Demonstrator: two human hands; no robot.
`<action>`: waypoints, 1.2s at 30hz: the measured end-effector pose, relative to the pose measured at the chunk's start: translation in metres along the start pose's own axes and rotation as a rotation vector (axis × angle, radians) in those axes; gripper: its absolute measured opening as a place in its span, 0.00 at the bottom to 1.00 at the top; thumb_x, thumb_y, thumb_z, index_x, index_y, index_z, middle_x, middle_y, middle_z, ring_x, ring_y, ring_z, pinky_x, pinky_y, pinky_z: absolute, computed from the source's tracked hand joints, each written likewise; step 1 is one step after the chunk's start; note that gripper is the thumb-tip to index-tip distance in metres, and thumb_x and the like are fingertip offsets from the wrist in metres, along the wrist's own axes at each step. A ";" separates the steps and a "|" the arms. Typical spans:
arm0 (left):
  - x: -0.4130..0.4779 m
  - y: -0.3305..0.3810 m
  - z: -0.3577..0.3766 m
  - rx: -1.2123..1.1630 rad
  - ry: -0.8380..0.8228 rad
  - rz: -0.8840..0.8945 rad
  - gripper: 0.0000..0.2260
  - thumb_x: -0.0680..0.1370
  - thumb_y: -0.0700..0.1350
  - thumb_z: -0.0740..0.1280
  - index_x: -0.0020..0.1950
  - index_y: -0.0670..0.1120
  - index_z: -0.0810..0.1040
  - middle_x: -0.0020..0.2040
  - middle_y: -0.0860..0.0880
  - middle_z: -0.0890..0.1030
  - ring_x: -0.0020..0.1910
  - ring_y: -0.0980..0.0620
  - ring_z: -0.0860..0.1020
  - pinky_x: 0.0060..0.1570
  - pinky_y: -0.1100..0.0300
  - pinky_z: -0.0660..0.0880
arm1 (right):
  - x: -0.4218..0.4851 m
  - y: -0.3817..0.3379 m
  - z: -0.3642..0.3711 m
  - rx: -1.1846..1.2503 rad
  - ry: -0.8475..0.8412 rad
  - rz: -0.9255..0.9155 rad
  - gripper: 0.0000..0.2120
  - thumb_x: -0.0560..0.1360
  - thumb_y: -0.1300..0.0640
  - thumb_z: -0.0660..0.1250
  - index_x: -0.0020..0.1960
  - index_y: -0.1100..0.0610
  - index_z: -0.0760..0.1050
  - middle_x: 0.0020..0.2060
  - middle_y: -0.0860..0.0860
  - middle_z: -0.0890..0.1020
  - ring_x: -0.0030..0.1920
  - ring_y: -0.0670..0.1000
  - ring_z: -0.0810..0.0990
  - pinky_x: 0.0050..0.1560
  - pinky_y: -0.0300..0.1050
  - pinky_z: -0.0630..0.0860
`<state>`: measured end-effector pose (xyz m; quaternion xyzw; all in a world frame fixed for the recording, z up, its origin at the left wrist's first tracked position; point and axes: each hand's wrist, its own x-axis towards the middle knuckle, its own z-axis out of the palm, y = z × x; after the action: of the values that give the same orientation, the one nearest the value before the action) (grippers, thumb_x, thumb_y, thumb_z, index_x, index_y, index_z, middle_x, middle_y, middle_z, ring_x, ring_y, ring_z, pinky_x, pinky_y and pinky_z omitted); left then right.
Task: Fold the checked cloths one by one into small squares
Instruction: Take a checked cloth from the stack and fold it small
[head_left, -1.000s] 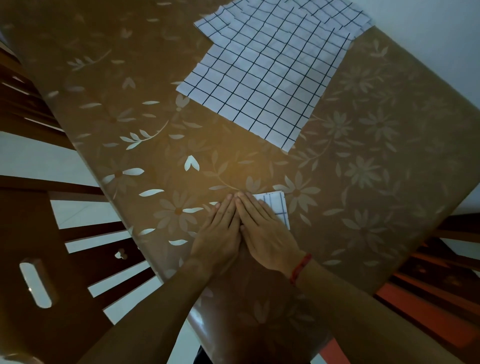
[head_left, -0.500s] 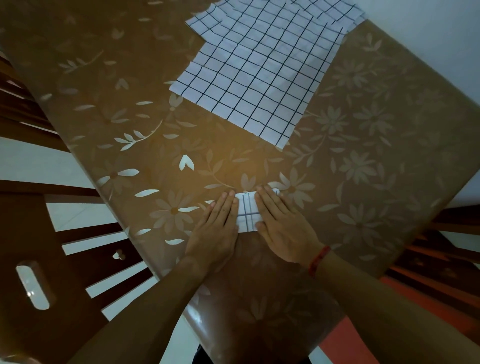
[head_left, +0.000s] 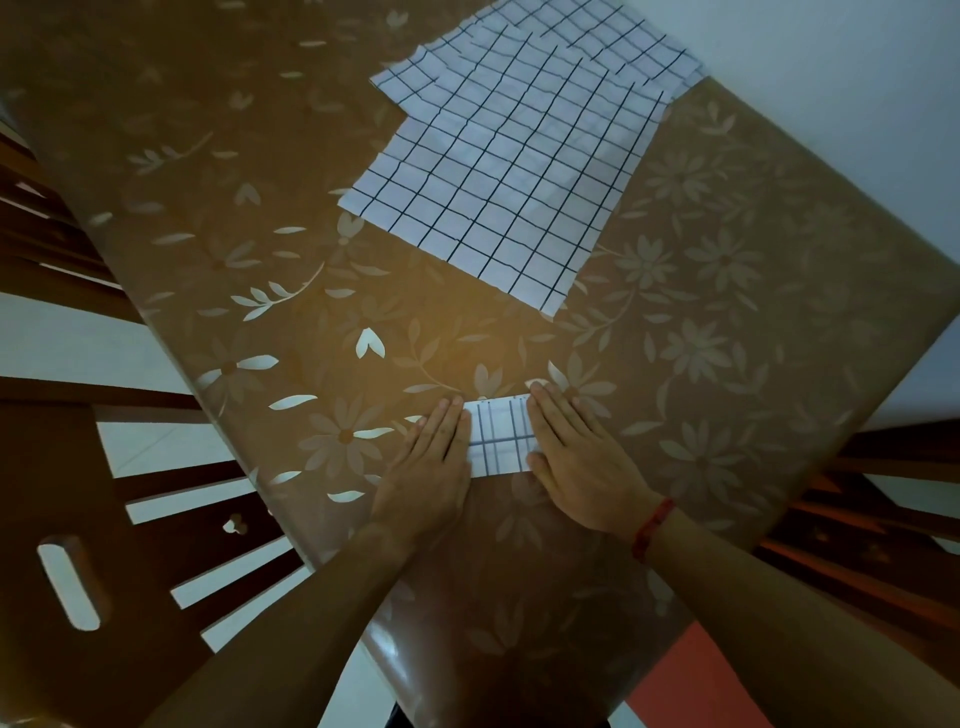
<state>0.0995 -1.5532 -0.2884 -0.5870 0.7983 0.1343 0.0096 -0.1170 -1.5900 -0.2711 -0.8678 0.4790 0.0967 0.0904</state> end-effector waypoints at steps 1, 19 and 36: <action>0.001 0.000 -0.002 -0.009 -0.006 -0.003 0.24 0.80 0.48 0.50 0.71 0.37 0.68 0.72 0.38 0.67 0.73 0.43 0.64 0.70 0.45 0.61 | 0.001 -0.001 -0.003 0.004 0.003 0.004 0.30 0.81 0.47 0.50 0.76 0.64 0.54 0.76 0.59 0.56 0.77 0.55 0.52 0.75 0.55 0.56; 0.041 -0.001 -0.039 -0.307 0.021 -0.144 0.24 0.70 0.45 0.70 0.65 0.46 0.72 0.58 0.47 0.76 0.59 0.47 0.71 0.59 0.55 0.65 | 0.039 0.009 -0.030 0.234 0.007 0.050 0.30 0.63 0.50 0.71 0.63 0.54 0.69 0.58 0.50 0.71 0.60 0.52 0.70 0.59 0.45 0.72; 0.028 0.007 -0.067 -0.948 0.071 -0.477 0.05 0.72 0.37 0.71 0.42 0.46 0.79 0.43 0.48 0.82 0.44 0.51 0.79 0.40 0.61 0.77 | 0.019 0.015 -0.033 0.935 -0.021 0.437 0.05 0.67 0.55 0.74 0.35 0.52 0.79 0.45 0.48 0.85 0.49 0.46 0.82 0.47 0.44 0.81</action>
<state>0.0937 -1.5927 -0.2275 -0.6964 0.4940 0.4545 -0.2537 -0.1174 -1.6217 -0.2449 -0.6133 0.6400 -0.1023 0.4515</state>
